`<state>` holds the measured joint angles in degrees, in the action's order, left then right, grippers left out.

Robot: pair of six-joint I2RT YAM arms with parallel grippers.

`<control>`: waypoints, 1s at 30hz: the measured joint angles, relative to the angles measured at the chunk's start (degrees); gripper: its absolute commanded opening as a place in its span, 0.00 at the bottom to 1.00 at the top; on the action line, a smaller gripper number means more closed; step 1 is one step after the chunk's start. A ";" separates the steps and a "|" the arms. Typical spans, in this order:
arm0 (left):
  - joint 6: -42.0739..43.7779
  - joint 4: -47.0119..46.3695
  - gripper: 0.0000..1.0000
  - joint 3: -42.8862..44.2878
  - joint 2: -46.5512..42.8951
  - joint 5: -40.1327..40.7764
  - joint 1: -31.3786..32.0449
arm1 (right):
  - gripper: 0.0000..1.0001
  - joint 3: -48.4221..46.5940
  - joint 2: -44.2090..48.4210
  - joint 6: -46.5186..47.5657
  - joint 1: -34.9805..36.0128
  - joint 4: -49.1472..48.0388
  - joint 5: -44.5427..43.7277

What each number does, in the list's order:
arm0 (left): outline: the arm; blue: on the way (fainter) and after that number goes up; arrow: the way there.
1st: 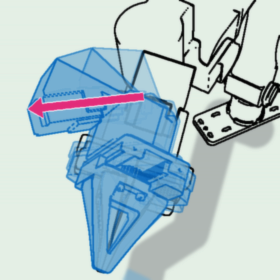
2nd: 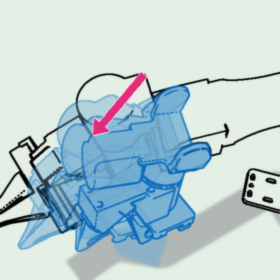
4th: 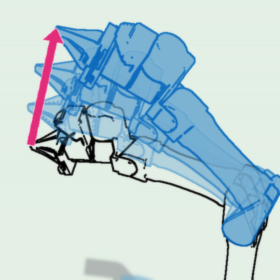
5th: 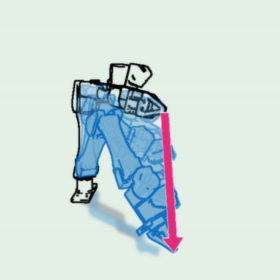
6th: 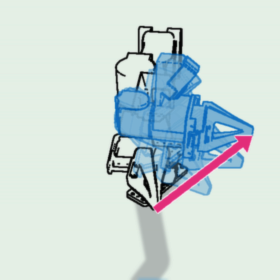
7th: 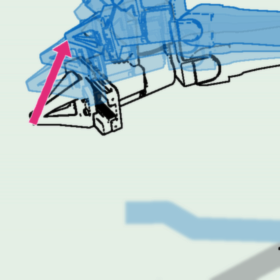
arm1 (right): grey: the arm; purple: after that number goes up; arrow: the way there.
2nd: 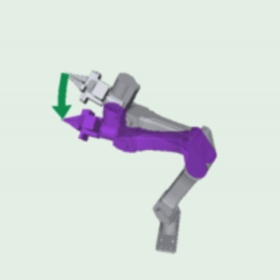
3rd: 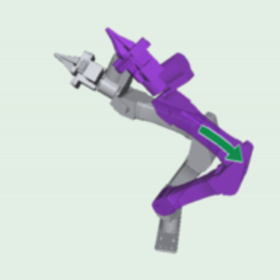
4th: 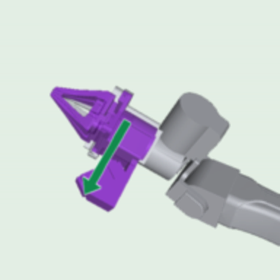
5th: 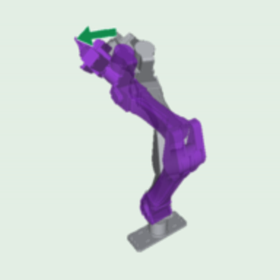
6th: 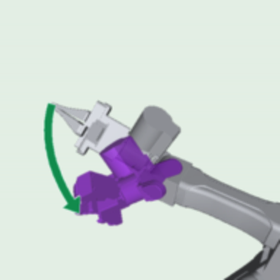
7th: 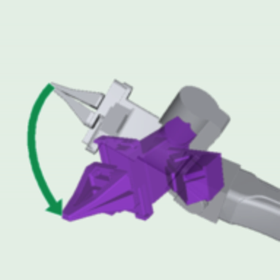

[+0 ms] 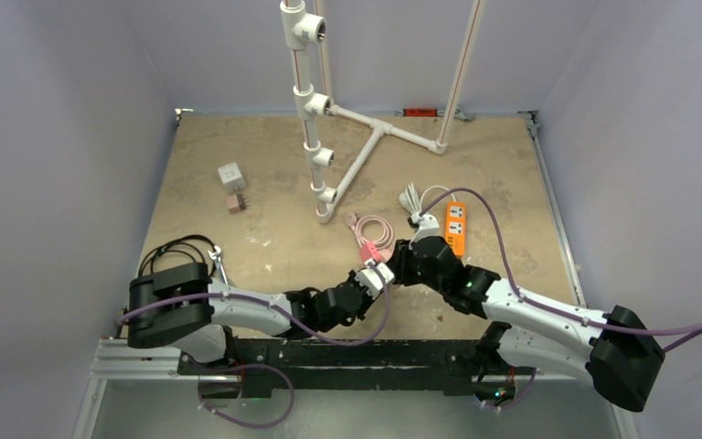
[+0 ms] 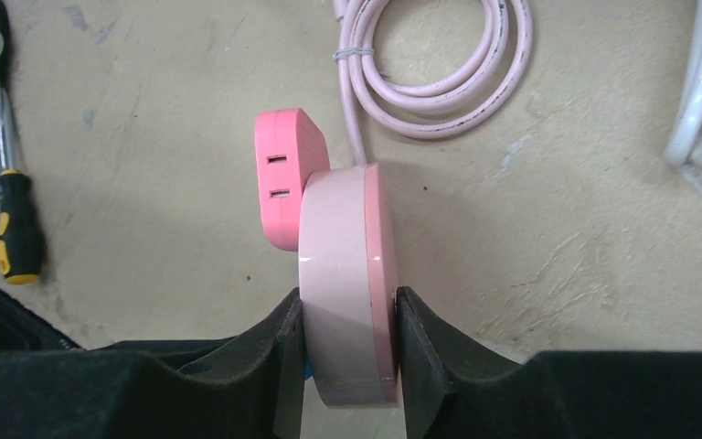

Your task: Pull the plug off the socket

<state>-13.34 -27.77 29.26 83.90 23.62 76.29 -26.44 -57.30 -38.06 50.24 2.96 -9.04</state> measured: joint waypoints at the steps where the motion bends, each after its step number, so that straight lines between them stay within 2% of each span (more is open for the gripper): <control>1: 0.46 0.33 0.00 0.83 0.85 0.59 0.20 | 0.00 -0.24 -0.11 0.57 0.04 0.24 -0.83; 11: 3.39 5.11 0.00 4.00 2.56 2.27 0.09 | 0.00 -1.33 -0.35 3.93 1.64 2.23 -3.28; 30: 5.16 11.76 0.00 2.84 -4.81 -8.24 -5.53 | 0.00 -1.33 2.36 4.31 1.95 3.26 -0.87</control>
<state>-8.19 -16.01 32.10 79.09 15.38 70.76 -27.77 -54.94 -33.76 52.18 6.22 -9.91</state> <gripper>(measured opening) 0.194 0.375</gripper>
